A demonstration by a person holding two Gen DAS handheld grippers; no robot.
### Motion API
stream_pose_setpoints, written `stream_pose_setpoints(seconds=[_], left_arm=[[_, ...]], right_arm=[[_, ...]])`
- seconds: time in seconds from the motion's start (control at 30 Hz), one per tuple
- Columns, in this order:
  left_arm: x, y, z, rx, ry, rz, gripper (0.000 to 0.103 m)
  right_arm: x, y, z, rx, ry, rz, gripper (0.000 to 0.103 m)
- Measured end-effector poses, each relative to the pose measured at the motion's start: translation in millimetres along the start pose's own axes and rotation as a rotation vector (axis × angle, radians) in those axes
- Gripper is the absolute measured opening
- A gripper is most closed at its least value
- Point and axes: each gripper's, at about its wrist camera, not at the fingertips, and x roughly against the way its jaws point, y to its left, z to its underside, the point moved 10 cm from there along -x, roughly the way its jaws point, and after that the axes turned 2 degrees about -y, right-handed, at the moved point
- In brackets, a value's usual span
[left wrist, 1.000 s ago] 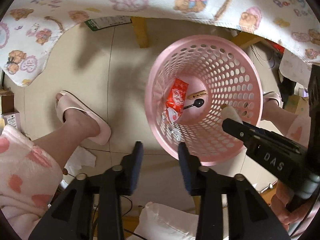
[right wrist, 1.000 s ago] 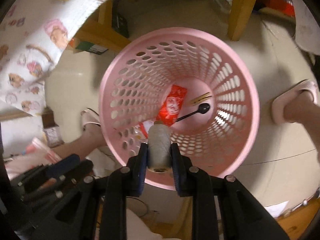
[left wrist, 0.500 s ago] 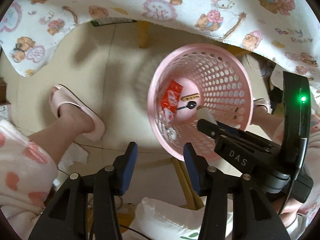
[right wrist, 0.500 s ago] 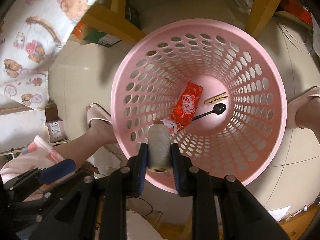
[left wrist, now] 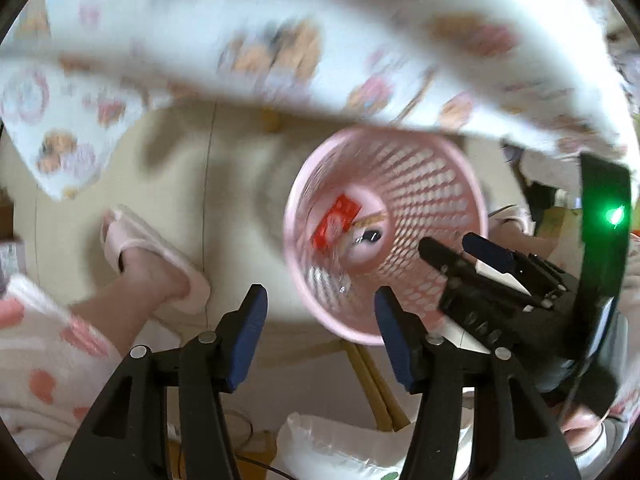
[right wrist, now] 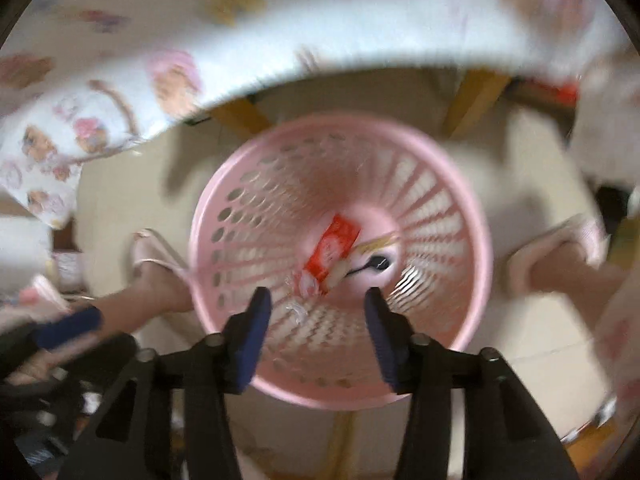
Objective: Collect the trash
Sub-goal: 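Open the right tool over the wastebasket, dropping the cream spool, then raise both open tools back up toward the items on the cloth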
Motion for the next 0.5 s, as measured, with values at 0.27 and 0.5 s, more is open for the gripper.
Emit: stream_pose_setpoints(seconds=[0.27, 0.5], left_arm=[[61, -6, -32, -0.103, -0.306, -0.103, 0.063], [128, -7, -45, -0.105, -0.610, -0.104, 0.081]], right_arm=[[71, 14, -23, 0.160, -0.263, 0.099, 0.062], [133, 20, -37, 0.207, -0.468, 0.119, 0.071]])
